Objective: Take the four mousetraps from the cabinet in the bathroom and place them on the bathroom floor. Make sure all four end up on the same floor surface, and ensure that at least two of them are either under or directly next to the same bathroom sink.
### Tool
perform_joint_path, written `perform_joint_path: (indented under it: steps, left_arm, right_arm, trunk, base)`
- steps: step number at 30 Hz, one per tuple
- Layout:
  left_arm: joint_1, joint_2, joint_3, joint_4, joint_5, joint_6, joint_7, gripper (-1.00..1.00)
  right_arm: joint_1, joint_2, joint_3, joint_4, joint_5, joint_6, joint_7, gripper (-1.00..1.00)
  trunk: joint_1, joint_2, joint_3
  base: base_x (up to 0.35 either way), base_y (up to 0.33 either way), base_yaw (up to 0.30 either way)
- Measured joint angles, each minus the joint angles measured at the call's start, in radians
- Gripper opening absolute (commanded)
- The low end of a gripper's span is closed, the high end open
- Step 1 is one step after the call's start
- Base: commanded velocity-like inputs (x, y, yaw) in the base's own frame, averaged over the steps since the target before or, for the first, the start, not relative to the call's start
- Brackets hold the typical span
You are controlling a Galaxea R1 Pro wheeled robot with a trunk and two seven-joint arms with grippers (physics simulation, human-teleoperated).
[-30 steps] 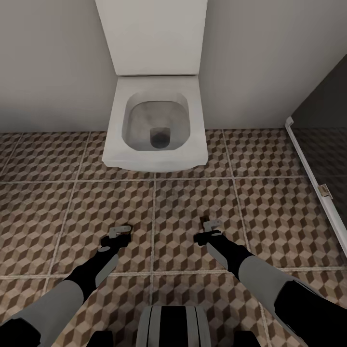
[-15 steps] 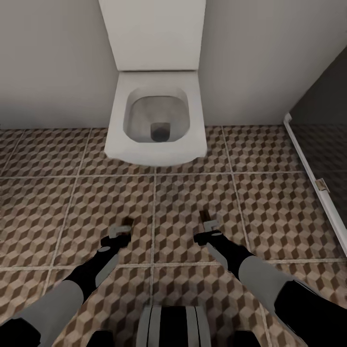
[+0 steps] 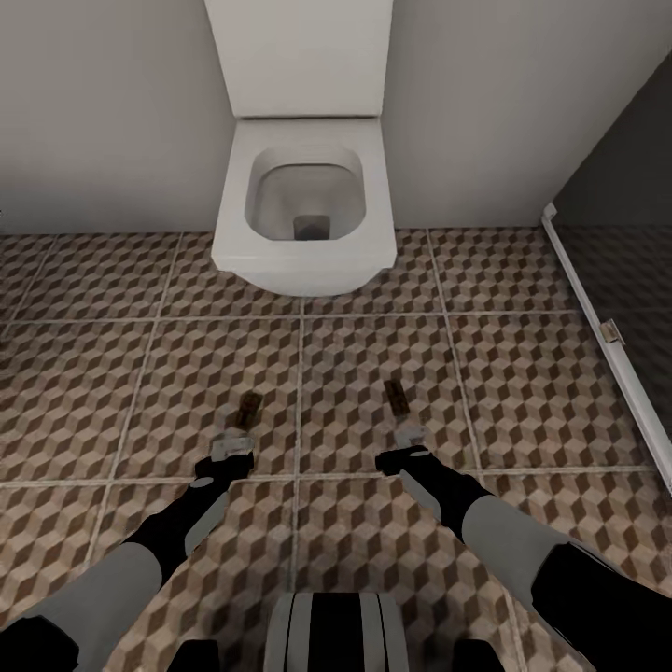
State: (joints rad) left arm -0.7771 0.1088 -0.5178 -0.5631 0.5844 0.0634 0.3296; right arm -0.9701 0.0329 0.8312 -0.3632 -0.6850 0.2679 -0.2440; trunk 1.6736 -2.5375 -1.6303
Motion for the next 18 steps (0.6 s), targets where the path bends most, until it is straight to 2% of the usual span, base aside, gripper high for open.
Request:
perform_joint_path:
  steps: [18]
  left_arm:
    - [0.000,0.000,0.000,0.000,-0.001,0.000,0.000,1.00]
  right_arm:
    - [0.000,0.000,0.001,0.000,0.000,-0.001,0.000,1.00]
  trunk:
    - [0.000,0.000,0.000]
  base:
    - [-0.296,0.000,0.000]
